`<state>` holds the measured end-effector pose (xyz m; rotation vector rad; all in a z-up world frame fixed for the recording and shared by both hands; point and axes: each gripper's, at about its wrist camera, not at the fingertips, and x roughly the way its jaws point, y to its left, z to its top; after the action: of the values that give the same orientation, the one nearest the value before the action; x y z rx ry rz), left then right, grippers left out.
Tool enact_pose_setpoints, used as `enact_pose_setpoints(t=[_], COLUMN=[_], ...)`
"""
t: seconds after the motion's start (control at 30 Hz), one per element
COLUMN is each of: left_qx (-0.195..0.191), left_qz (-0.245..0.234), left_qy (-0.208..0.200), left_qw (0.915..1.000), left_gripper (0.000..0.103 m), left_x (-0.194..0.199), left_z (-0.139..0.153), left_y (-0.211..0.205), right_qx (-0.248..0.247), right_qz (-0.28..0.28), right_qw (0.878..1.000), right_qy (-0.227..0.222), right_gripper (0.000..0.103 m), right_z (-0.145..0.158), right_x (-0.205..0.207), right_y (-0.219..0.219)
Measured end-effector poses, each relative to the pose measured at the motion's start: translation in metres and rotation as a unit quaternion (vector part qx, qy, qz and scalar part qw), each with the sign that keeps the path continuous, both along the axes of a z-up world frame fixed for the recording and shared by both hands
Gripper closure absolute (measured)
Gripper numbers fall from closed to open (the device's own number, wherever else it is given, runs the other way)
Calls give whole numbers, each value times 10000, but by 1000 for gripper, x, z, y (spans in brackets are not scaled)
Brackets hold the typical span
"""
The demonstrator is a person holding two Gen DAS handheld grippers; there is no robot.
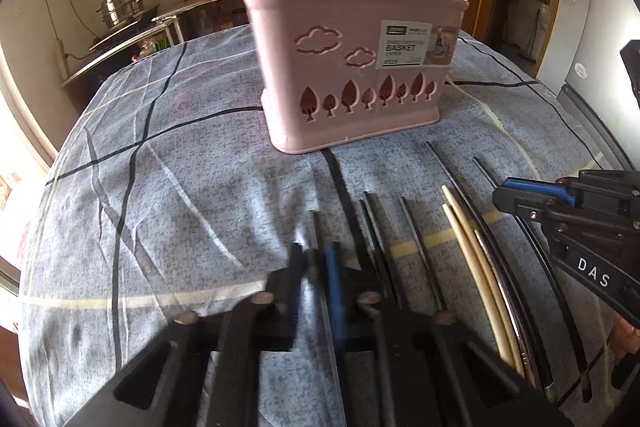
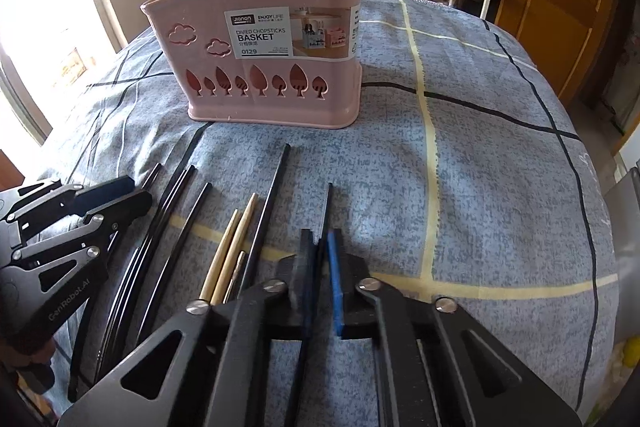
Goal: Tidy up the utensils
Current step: 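Close the left tool on a black chopstick while the right tool grasps another black chopstick, then lift both held black chopsticks and carry them over the pink basket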
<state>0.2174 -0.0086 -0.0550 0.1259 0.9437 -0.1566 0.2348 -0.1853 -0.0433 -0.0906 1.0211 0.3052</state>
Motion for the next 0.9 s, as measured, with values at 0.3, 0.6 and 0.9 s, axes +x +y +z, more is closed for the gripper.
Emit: enact_pose_setpoints(t=[0.3,0.6,0.9], left_qx=[-435,-693,-859], left_qz=[48,-87,-154], left_qy=[-28,-551,-1026], left_qw=[9990,9960,9909], left_gripper=[98,99,99], left_x=[-6,-25,-42], left_z=[23,91,153], left_y=[11,20,28], right_qx=[441,760,899], right_qz=[-40,34,34], right_qw=[9989,9947,9879], right_qy=[-156,-687,-1261], right_gripper=[97,98,98], right_z=[31,85,137], right_x=[-3,-17,-34], right_y=[-13,-23,-33])
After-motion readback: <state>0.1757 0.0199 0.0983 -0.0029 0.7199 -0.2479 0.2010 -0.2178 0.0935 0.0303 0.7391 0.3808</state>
